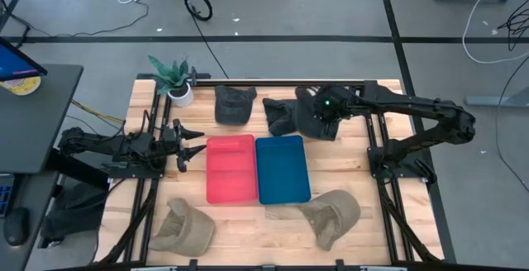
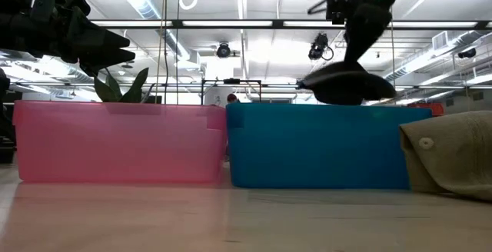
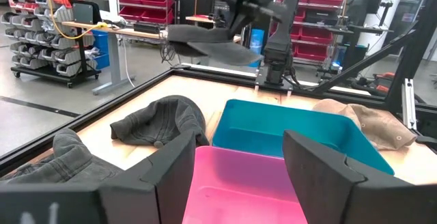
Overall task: Pick & Place hat
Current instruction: Put the black cap into the blue bin
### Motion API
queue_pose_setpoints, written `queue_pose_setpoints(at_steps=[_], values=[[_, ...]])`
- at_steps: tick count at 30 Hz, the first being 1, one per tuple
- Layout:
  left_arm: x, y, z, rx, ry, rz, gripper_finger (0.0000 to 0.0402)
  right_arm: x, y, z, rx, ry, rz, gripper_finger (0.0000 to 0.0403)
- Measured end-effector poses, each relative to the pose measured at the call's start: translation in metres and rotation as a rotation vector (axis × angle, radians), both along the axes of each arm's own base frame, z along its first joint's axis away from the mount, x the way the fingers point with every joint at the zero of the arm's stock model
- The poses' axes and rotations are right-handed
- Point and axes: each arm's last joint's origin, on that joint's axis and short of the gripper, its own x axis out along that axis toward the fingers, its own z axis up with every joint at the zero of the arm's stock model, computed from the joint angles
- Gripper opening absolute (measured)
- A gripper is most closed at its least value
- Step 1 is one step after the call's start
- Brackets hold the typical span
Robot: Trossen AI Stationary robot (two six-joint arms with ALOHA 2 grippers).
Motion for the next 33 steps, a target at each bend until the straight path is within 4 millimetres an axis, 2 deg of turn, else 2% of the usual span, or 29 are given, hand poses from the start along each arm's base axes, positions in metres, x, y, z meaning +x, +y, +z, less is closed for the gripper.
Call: queue_pose_setpoints(at_steps=[5,11,23,33], values=[[0.0,0.0,0.0,0.0,0.0,0.0,0.0225,0.011,0.023,0.008,0.001,-0.082,0.077,0.0002],[0.0,0.0,0.0,0.0,0.001,0.0,0.0225,0.03,0.048,0.002,0.055,-0.135,0.141,0.0002],[0.0,0.0,0.0,0.0,0.001,0.0,0.0225,0.07,0.096,-0.028,0.122,-0.162,0.176,0.0002],[0.0,0.0,0.0,0.0,0.0,0.0,0.0225,0.096,0.113,-0.068,0.138,-0.079,0.202,0.0002]])
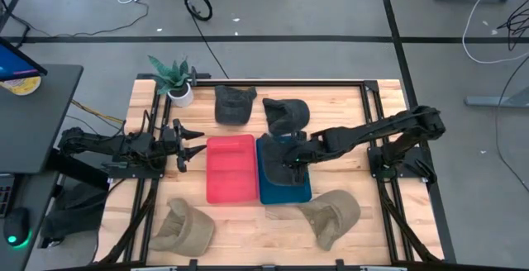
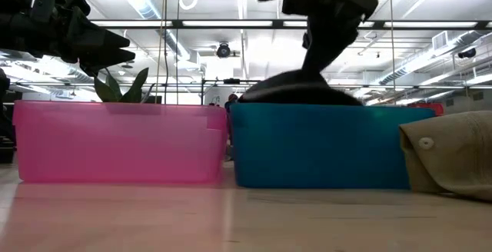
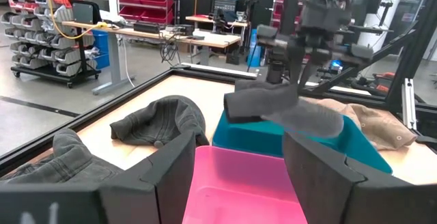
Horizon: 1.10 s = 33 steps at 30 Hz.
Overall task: Pick & Place hat
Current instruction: Put the black cap into the blue bin
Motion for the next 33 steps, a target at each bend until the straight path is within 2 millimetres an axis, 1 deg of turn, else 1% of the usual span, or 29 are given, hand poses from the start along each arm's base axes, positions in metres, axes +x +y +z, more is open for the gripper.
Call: queue_pose_setpoints(at_steps=[4,8,17,20,24,33], values=[[0.0,0.0,0.0,0.0,0.0,0.0,0.0225,0.006,0.006,-0.013,0.028,0.031,0.016,0.0002],[0.0,0.0,0.0,0.0,0.0,0.0,0.0225,0.009,0.012,-0.021,0.031,0.054,0.022,0.0002],[0.0,0.0,0.0,0.0,0.0,0.0,0.0225,0.014,0.014,-0.039,0.035,0.107,0.0,0.0002],[0.0,0.0,0.0,0.0,0.0,0.0,0.0225,0.016,0.016,-0.044,0.06,0.128,0.011,0.0003],[0.0,0.0,0.0,0.0,0.0,0.0,0.0225,0.017,0.017,-0.049,0.096,0.145,0.021,0.0004],[0.0,0.0,0.0,0.0,0.0,0.0,0.0225,0.017,0.019,-0.049,0.228,0.171,0.031,0.0005]])
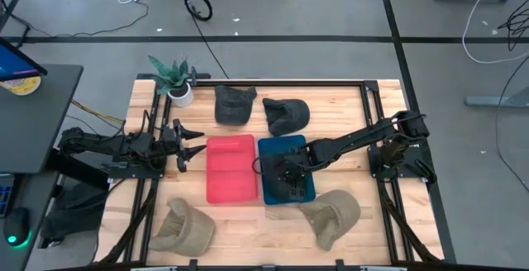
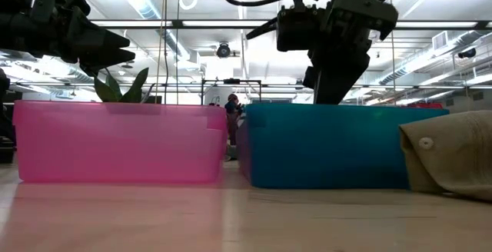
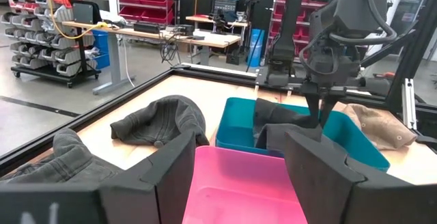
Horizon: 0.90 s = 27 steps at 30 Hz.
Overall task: Pick & Place hat
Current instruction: Put the black cap into the blue bin
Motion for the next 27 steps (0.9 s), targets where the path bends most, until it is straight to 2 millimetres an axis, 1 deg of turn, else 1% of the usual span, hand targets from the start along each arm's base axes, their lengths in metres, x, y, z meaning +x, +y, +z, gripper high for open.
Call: queue_pose_setpoints(at_steps=[6,13,18,22,27], values=[[0.0,0.0,0.0,0.0,0.0,0.0,0.0225,0.0005,-0.0023,0.0001,0.031,0.005,0.004,0.0011],[0.0,0.0,0.0,0.0,-0.001,0.0,0.0225,0.0015,-0.0084,0.0001,0.035,0.006,-0.013,0.0039],[0.0,0.0,0.0,0.0,0.0,0.0,0.0225,0.0017,-0.0091,0.0001,0.032,0.004,-0.008,0.0061],[0.0,0.0,0.0,0.0,0.0,0.0,0.0225,0.0017,-0.0091,0.0001,0.024,0.0,0.013,0.0085],[0.0,0.0,0.0,0.0,0.0,0.0,0.0225,0.0016,-0.0094,0.0,0.025,0.002,0.009,0.0134]])
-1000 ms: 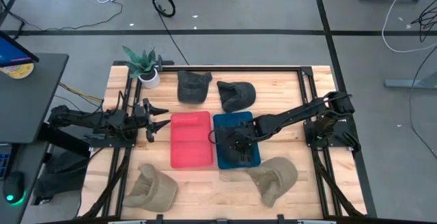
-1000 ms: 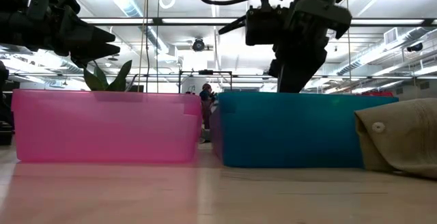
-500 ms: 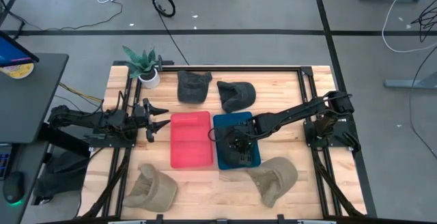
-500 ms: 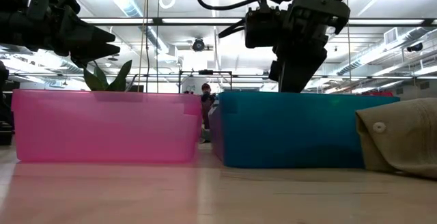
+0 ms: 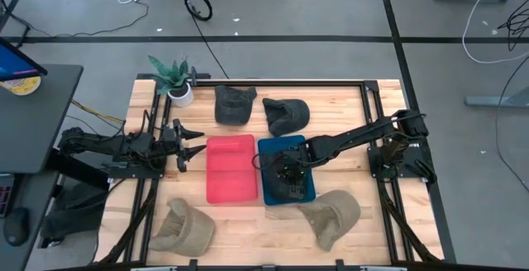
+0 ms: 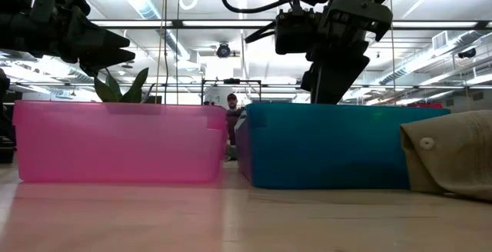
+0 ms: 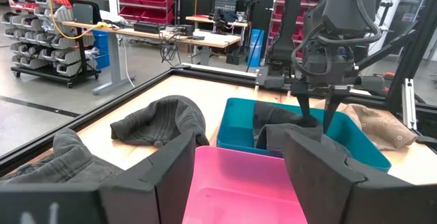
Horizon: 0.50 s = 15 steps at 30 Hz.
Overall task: Pick & Place hat
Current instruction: Put the black cap into the blue bin
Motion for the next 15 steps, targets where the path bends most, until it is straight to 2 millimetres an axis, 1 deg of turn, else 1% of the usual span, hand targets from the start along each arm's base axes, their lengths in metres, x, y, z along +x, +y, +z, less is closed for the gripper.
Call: queue_pose_setpoints(at_steps=[7,11,15], values=[[0.0,0.0,0.0,0.0,0.001,0.0,0.0225,-0.002,0.0,0.003,-0.003,0.02,0.0,0.0209],[0.0,0.0,0.0,0.0,0.0,0.0,0.0225,0.002,0.0,0.017,-0.005,0.024,-0.002,0.0237],[0.0,0.0,0.0,0.0,0.0,0.0,0.0225,0.007,0.0,0.031,-0.005,-0.009,0.0,0.025]])
